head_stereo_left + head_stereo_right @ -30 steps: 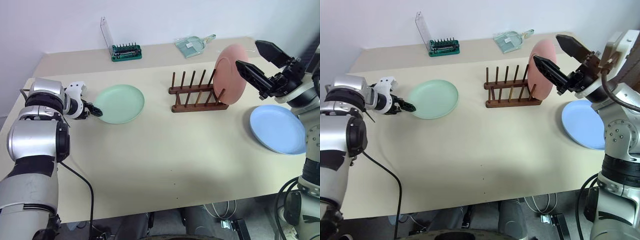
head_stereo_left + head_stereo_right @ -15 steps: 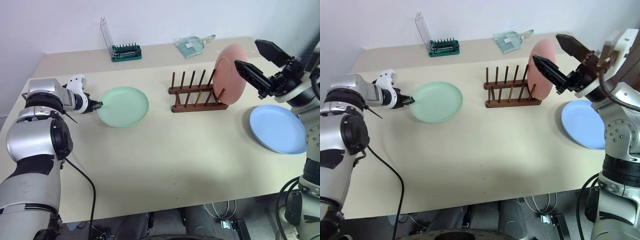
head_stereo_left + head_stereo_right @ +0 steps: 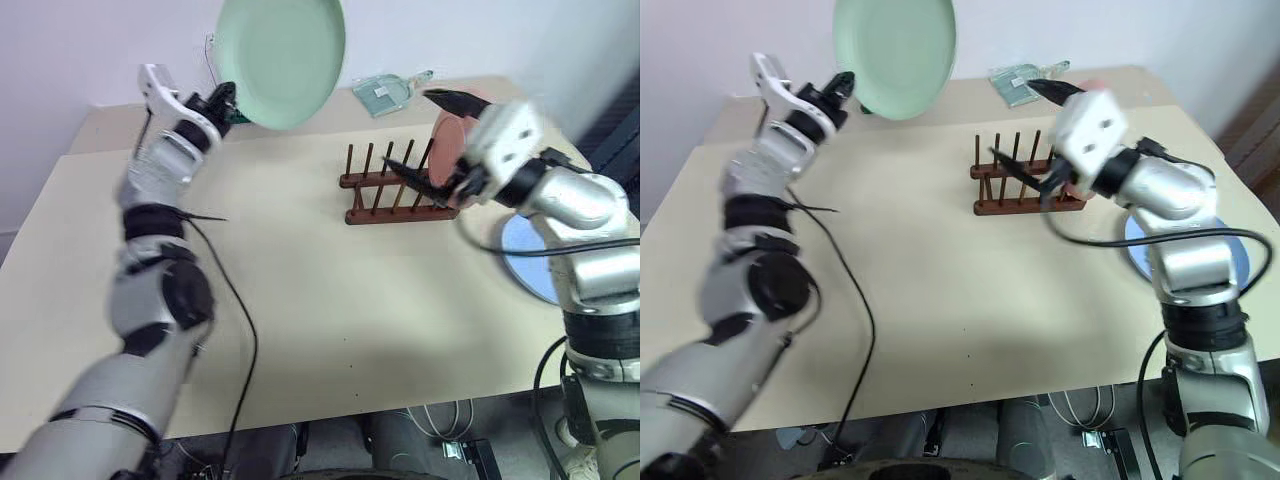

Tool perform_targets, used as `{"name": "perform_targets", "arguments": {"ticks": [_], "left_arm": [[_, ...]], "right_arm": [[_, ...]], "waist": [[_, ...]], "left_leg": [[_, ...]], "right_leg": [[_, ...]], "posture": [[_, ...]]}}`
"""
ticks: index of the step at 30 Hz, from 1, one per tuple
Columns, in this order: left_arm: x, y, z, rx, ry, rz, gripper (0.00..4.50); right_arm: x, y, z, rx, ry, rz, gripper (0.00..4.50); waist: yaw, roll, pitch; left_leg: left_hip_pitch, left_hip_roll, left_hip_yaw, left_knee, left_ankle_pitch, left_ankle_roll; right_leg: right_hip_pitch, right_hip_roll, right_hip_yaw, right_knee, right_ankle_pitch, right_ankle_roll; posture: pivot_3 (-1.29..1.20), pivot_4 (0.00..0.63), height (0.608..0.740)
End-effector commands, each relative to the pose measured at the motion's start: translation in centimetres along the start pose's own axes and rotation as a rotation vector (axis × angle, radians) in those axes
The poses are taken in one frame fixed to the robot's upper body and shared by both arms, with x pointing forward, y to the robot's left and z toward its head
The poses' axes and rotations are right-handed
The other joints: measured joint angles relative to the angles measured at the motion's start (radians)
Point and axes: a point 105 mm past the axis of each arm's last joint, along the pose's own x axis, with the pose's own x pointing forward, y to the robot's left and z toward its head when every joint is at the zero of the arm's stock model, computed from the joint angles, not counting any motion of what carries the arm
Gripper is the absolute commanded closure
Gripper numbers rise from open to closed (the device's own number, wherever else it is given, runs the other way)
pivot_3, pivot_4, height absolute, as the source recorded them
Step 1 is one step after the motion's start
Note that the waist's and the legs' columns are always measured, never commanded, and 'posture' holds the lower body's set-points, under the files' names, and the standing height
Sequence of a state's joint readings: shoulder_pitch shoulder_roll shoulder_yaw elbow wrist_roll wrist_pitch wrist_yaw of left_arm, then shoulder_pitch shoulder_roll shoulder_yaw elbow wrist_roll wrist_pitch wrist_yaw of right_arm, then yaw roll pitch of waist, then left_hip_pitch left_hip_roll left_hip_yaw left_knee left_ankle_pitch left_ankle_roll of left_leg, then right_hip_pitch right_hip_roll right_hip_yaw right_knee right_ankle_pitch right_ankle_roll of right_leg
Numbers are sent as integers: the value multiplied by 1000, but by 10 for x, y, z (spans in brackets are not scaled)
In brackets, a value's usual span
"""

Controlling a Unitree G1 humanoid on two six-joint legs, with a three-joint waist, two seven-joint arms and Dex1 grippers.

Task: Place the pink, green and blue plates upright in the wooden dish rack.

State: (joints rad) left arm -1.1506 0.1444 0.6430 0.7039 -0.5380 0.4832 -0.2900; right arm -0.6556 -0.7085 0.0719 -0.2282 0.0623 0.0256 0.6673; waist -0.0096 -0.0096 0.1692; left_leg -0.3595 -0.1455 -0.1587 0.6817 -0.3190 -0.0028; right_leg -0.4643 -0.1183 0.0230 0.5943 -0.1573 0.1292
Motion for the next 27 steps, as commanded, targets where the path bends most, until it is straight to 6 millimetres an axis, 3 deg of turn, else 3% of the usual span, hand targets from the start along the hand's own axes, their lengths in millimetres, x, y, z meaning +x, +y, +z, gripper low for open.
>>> {"name": "perform_targets", "arguments": {"ticks": [1, 4, 7, 10, 25, 27], "left_arm": [[-10, -57, 18, 39, -202, -65, 4426], [-23, -89, 0, 80, -215, -113, 4426], [-30, -102, -9, 130, -218, -134, 4426], [-34, -114, -16, 138, -199, -169, 4426], [-38, -129, -31, 143, -140, -213, 4426], [-38, -131, -33, 144, -133, -221, 4500]], "right_arm": [[6, -4, 9, -389, 11, 20, 0], [11, -2, 7, -591, 22, 36, 0], [15, 3, 6, -678, 10, 48, 0], [14, 4, -9, -764, 56, 69, 0], [34, -20, -10, -913, 134, -42, 0], [37, -22, -11, -917, 144, -57, 535]], "waist": [[0, -1, 1], [2, -2, 1], [0, -2, 1], [2, -2, 1], [22, -2, 1], [22, -2, 1]], "left_leg": [[-1, 0, 1, 0, 0, 0], [-2, 0, 2, 1, 0, 0], [3, 1, 6, -1, 0, 0], [6, 1, 11, -1, -1, 0], [5, 2, 13, -1, -1, 1], [5, 2, 13, -1, -1, 1]], "right_leg": [[-1, 0, 0, 0, 0, 0], [-1, 0, 0, -1, 0, 1], [0, 1, 2, -2, 0, 1], [3, 1, 3, -2, 0, 0], [4, 2, 4, -7, 2, 0], [4, 3, 4, -8, 2, 0]], "posture": [[0, 150, 740], [0, 150, 740], [0, 150, 740], [0, 150, 740], [0, 150, 740], [0, 150, 740]]}}
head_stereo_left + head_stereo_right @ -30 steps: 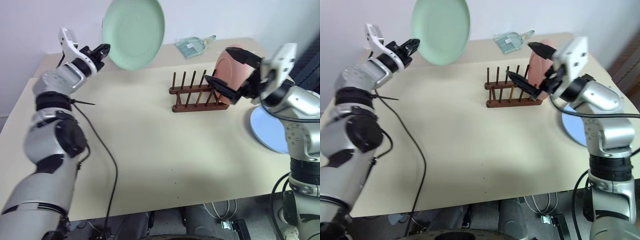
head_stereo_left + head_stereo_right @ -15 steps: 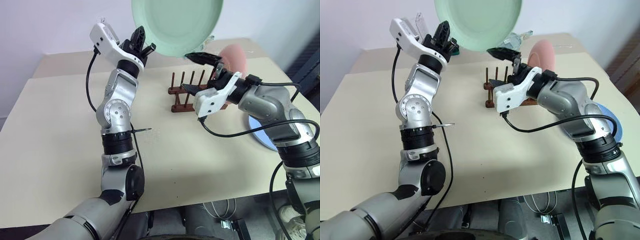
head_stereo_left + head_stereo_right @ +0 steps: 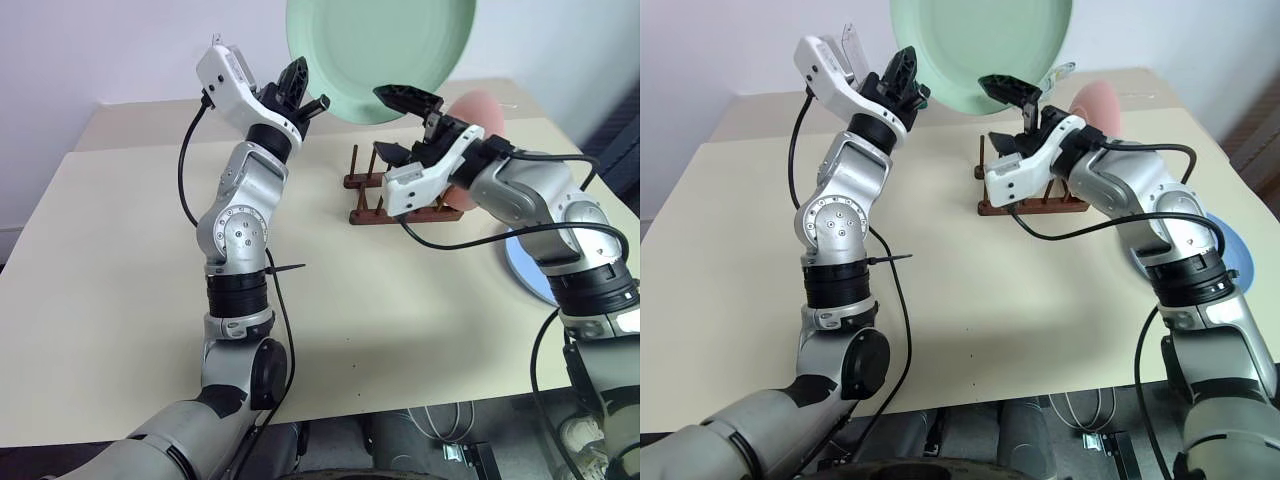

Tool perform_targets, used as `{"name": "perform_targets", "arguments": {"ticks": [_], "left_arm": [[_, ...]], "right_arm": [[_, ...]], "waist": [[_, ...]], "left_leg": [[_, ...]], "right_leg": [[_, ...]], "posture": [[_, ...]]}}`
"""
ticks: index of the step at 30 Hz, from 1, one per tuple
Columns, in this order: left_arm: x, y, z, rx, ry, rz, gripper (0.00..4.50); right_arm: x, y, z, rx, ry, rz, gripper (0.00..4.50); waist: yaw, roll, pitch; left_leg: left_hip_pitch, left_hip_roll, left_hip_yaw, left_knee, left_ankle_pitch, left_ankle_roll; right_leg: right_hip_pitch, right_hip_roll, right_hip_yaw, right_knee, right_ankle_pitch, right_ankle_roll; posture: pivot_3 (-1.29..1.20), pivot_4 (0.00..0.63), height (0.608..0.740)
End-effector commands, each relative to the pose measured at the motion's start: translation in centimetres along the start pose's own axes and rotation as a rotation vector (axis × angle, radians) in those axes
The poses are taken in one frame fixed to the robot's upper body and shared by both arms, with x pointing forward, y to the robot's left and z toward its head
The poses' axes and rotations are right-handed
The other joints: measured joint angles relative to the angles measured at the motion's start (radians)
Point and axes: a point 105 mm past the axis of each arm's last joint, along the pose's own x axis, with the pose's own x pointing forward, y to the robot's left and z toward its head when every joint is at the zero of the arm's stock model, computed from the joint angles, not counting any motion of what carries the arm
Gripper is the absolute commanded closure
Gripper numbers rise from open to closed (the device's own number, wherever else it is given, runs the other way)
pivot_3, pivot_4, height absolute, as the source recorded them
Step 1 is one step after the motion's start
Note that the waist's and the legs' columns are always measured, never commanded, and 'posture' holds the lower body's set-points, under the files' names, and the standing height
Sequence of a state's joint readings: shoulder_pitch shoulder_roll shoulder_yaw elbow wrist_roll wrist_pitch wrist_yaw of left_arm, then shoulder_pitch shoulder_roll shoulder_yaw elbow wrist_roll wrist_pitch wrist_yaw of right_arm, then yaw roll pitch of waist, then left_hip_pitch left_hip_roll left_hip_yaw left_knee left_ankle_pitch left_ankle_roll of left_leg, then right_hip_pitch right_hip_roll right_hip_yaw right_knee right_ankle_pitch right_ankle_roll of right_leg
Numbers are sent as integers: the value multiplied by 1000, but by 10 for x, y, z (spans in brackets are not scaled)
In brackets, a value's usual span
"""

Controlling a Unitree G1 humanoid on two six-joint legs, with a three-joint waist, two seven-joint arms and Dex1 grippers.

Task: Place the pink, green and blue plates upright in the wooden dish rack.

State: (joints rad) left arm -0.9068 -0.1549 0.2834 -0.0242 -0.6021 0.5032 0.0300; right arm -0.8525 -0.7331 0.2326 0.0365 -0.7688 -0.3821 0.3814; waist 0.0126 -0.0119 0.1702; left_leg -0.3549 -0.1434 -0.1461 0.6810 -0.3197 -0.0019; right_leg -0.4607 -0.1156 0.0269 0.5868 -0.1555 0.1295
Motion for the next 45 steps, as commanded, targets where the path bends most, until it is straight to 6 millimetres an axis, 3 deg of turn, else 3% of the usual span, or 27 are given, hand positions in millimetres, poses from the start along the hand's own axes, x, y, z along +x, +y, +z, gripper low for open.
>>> {"name": "perform_targets", "arguments": {"ticks": [1, 4, 8, 12, 15, 18, 22, 24, 25, 26, 28, 30, 34, 36, 40, 43, 45], "left_arm": [[-2, -20, 8, 3, -26, -76, 4500], [-3, -28, 4, -9, -1, -117, 4500], [-2, -29, -2, -26, 29, -117, 4500], [-1, -32, -1, 109, -15, -129, 4500], [-1, -38, -4, 75, -2, -173, 4500], [-3, -41, -3, 6, 14, -235, 3515], [-5, -29, 7, 12, 12, -259, 1496], [-4, -12, 16, 21, 3, -236, 396], [-5, -4, 21, 24, -1, -234, 65], [-5, 0, 25, 24, -3, -236, 65], [-8, 5, 29, 69, 8, -273, 65], [-12, 14, 31, 106, 31, -303, 65], [-21, 17, 29, 163, 122, -411, 65], [-25, 20, 27, 207, 161, -442, 65], [-31, 26, 29, 318, 220, -513, 65], [-40, 23, 25, 327, 281, -589, 65], [-43, 23, 23, 360, 305, -611, 65]], "right_arm": [[4, -16, -6, -27, 35, -60, 832], [3, -17, -10, -31, 50, -68, 2207], [2, -18, -14, -35, 62, -69, 4413], [-1, -16, -19, -41, 82, -67, 4472], [-2, -16, -22, -41, 94, -70, 4472], [-6, -18, -30, -51, 127, -82, 4500], [-10, -26, -39, -36, 163, -117, 4500], [-12, -30, -43, -36, 176, -130, 4500], [-14, -33, -46, 3, 183, -153, 4500], [-15, -36, -47, 32, 187, -169, 4500], [-18, -49, -50, 161, 186, -246, 4500], [-20, -73, -49, 400, 138, -370, 4500], [-26, -118, -27, 1012, -183, -500, 4500], [-31, -132, -25, 1220, -292, -526, 4500], [-44, -141, -42, 1741, -496, -531, 4500], [-54, -135, -55, 1970, -561, -531, 4500], [-56, -121, -61, 2080, -525, -514, 4500]], "waist": [[1, 0, 0], [1, 0, 0], [0, 0, 0], [0, 0, 0], [0, 0, 0], [2, 0, 0], [-2, 0, 0], [-4, 0, 0], [-6, 0, 0], [-8, 0, 0], [-9, 0, 0], [-10, 0, 0], [-15, 1, 0], [-17, 1, 0], [-16, 1, -1], [-19, 2, -1], [-22, 3, -1]], "left_leg": [[0, 0, 0, 0, 0, 0], [-1, 0, 0, 0, 0, 0], [-1, 0, 0, 0, 0, 0], [-1, 1, 0, -1, 0, 0], [-1, 1, 1, -1, 0, 0], [-1, 1, 1, -1, 0, 0], [-1, 1, 1, -1, 0, 0], [0, 3, 1, -1, 0, 0], [0, 3, 1, -2, 0, 0], [0, 3, 2, -2, 0, 0], [0, 3, 2, -2, 0, 0], [0, 3, 2, -3, 0, 0], [-1, 4, -2, -2, 0, 0], [-1, 4, -5, -2, 0, 1], [-1, 3, -8, -2, 0, 1], [-1, 3, -9, -2, 0, 1], [-1, 3, -8, -3, -1, 1]], "right_leg": [[0, 0, 0, 0, 0, 0], [0, 0, 0, -2, 1, 0], [0, 1, 0, -3, 2, 0], [0, 2, 0, -4, 2, 0], [1, 2, 0, -4, 2, 0], [1, 2, 0, -5, 3, 0], [1, 2, 0, -6, 3, 0], [1, 3, 0, -6, 3, 0], [1, 3, 0, -6, 3, 0], [1, 3, 1, -6, 3, 0], [0, 3, 1, -6, 3, 0], [0, 3, 1, -6, 3, 0], [0, 3, 1, -7, 4, -1], [0, 3, 0, -7, 4, -1], [2, 3, -2, -7, 4, -2], [1, 3, -2, -7, 5, -2], [0, 3, -2, -7, 5, -2]], "posture": [[0, 150, 740], [0, 150, 740], [0, 150, 740], [0, 150, 740], [0, 150, 740], [0, 150, 740], [0, 150, 740], [0, 150, 740], [0, 150, 740], [0, 150, 740], [0, 150, 740], [0, 150, 740], [0, 150, 740], [0, 150, 740], [0, 150, 740], [0, 150, 740], [0, 150, 740]]}}
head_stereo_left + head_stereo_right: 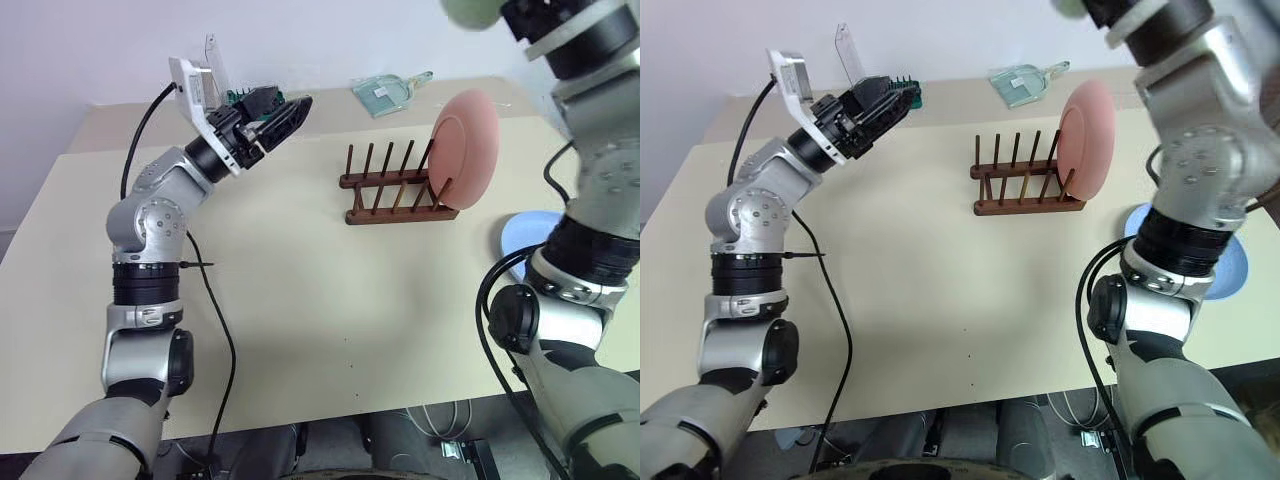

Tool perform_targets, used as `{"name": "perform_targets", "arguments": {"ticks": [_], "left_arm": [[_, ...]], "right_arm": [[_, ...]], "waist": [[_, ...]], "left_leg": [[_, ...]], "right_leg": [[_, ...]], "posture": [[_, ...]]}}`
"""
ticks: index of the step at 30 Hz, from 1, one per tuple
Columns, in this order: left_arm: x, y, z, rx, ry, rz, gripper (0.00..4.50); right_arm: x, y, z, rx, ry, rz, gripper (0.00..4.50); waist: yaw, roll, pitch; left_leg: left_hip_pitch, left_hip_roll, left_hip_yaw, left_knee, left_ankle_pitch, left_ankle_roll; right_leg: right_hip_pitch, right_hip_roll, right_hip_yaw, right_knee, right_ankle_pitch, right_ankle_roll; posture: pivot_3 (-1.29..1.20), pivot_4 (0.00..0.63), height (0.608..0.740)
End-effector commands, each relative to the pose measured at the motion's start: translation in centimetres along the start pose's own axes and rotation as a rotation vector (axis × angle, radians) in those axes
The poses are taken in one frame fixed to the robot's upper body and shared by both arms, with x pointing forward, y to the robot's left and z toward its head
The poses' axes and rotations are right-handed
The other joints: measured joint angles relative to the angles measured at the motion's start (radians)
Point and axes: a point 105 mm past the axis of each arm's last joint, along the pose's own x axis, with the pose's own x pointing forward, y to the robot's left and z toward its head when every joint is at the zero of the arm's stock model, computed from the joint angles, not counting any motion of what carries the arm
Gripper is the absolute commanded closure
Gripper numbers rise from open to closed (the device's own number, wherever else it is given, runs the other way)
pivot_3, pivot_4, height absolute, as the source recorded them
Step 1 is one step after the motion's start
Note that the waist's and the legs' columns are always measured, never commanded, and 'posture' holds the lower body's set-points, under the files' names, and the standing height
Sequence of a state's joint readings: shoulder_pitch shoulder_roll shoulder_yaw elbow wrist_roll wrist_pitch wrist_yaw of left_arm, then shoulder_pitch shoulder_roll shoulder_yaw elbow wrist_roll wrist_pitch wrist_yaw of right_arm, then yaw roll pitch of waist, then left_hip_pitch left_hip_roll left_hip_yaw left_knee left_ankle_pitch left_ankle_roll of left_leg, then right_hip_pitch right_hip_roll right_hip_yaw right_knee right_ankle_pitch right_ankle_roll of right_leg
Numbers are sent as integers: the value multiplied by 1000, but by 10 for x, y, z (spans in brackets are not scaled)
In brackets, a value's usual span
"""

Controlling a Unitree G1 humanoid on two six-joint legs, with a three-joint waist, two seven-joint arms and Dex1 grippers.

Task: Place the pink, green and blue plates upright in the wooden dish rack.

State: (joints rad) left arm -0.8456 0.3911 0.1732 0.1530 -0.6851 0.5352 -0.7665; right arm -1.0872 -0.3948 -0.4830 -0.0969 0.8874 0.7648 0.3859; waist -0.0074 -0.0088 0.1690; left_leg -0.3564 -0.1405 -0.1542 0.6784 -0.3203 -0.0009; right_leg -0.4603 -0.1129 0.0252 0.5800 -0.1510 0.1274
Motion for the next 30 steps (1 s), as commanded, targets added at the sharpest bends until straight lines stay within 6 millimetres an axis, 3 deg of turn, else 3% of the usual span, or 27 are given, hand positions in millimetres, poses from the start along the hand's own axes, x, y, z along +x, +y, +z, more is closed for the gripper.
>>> {"name": "perform_targets", "arguments": {"ticks": [1, 5, 8, 14, 30], "left_arm": [[-2, -16, 0, 48, 37, -105, 65], [-12, -36, -8, 21, 101, -245, 65], [-18, -47, -13, 82, 142, -321, 65], [-24, -44, -9, 178, 130, -322, 65], [-22, -43, -8, 202, 114, -307, 65]], "right_arm": [[-12, -13, 1, 198, -3, -57, 4500], [-42, -37, -25, 510, 2, -105, 4500], [-58, -44, -44, 550, 40, -160, 4500], [-75, -55, -67, 501, 113, -253, 4500], [-80, -60, -79, 428, 143, -269, 4500]], "waist": [[-3, 0, 0], [-7, 1, 0], [-7, 2, 0], [-7, 5, 0], [-6, 5, 0]], "left_leg": [[0, 0, 0, -1, 0, 0], [0, 1, 1, -2, 0, 0], [0, 1, 2, -2, 0, 0], [1, 1, 5, -2, 0, 1], [0, 1, 6, -1, -1, 2]], "right_leg": [[0, 0, 0, 0, 0, 0], [-1, 0, 1, 0, 0, 0], [-1, 0, 1, 0, 0, 0], [-2, 0, 2, 1, 0, 0], [-2, 0, 2, 0, 0, 0]], "posture": [[0, 150, 740], [0, 150, 740], [0, 150, 740], [0, 150, 740], [0, 150, 740]]}}
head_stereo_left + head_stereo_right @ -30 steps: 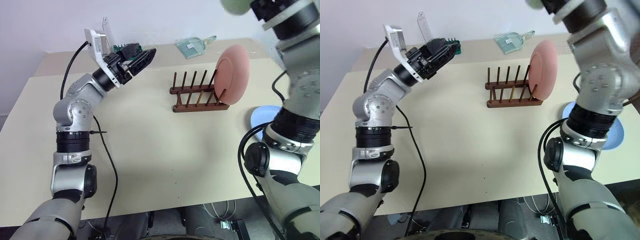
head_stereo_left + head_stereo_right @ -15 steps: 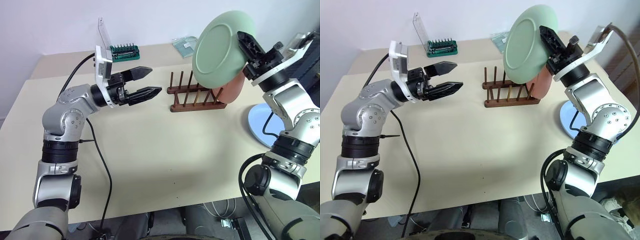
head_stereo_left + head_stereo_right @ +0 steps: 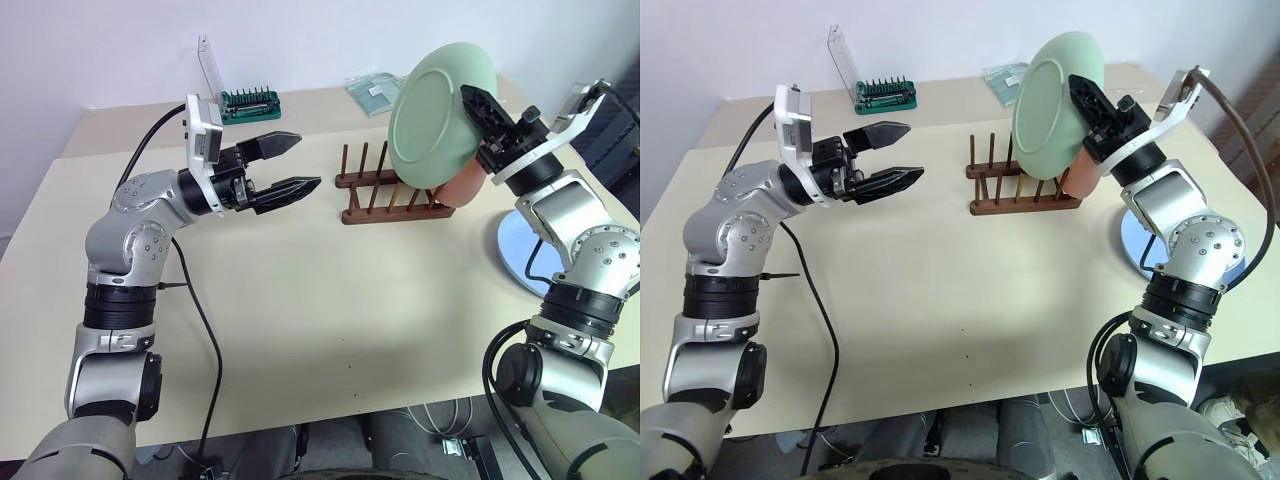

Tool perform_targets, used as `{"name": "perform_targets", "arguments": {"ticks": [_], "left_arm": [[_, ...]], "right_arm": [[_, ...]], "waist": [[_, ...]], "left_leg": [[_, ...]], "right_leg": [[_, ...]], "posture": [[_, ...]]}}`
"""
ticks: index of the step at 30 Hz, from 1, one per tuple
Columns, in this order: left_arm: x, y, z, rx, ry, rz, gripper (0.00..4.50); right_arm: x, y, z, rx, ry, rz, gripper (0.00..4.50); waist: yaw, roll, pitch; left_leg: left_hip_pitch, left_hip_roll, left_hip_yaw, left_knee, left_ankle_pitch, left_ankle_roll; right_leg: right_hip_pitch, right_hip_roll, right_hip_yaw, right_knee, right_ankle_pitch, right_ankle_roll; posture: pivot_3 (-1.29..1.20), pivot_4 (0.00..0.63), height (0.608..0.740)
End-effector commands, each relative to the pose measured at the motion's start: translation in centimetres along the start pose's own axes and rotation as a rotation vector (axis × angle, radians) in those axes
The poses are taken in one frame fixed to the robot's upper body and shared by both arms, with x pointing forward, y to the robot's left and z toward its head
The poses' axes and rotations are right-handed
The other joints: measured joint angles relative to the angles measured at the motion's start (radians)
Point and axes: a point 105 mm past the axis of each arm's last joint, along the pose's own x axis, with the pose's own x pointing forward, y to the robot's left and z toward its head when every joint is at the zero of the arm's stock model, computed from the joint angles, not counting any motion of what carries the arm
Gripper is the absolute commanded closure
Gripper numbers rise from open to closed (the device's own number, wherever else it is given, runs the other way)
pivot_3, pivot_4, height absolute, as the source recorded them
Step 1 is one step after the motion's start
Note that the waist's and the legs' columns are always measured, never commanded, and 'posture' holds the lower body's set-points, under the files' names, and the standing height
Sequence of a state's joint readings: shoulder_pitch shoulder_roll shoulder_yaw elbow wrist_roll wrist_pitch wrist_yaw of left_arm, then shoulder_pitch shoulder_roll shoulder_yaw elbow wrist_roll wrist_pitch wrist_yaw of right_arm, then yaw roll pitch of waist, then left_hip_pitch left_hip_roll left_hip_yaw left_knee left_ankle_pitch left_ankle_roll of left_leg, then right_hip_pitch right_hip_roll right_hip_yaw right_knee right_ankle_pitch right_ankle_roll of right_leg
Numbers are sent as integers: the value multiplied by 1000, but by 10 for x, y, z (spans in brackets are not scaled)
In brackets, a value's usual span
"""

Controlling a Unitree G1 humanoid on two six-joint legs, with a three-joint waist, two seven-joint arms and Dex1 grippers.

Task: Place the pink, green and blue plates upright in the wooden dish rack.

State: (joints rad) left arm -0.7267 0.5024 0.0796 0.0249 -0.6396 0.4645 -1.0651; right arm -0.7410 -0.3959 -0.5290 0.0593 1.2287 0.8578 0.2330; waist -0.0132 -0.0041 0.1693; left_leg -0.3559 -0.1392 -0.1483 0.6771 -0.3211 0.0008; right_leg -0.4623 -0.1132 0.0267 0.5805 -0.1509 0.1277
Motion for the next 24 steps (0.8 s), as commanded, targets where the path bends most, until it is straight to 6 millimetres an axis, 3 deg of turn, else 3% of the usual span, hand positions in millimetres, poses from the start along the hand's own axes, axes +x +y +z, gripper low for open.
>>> {"name": "perform_targets", "arguments": {"ticks": [1, 7, 17, 20, 24], "left_arm": [[2, -2, 13, 63, -22, -5, 65], [3, -2, 12, 58, -26, -3, 65], [2, 0, 12, 67, -20, 15, 65], [2, -1, 11, 67, -20, 15, 0], [3, -1, 11, 65, -20, 15, 0]], "right_arm": [[1, 9, 10, -56, -31, 32, 4500], [0, -10, -4, -98, 16, -52, 4500], [2, -13, -18, -142, 59, -31, 4500], [4, -11, -18, -149, 54, -13, 3459], [6, -7, -12, -190, 43, -14, 1534]], "waist": [[0, 0, 0], [1, 0, 0], [0, 0, 0], [0, 0, 0], [1, 0, 0]], "left_leg": [[0, 0, 0, 0, 0, 0], [0, 0, 0, 0, 0, 0], [0, 0, 0, 0, 0, 0], [0, 0, 0, 0, 0, 0], [0, 0, 0, 0, 0, 0]], "right_leg": [[0, 0, 0, 0, 0, 0], [0, 0, 0, 0, 0, 0], [0, 0, 0, 0, 0, 0], [0, 0, 0, 0, 0, 0], [0, 0, 0, 0, 0, 0]], "posture": [[0, 150, 740], [0, 150, 740], [0, 150, 740], [0, 150, 740], [0, 150, 740]]}}
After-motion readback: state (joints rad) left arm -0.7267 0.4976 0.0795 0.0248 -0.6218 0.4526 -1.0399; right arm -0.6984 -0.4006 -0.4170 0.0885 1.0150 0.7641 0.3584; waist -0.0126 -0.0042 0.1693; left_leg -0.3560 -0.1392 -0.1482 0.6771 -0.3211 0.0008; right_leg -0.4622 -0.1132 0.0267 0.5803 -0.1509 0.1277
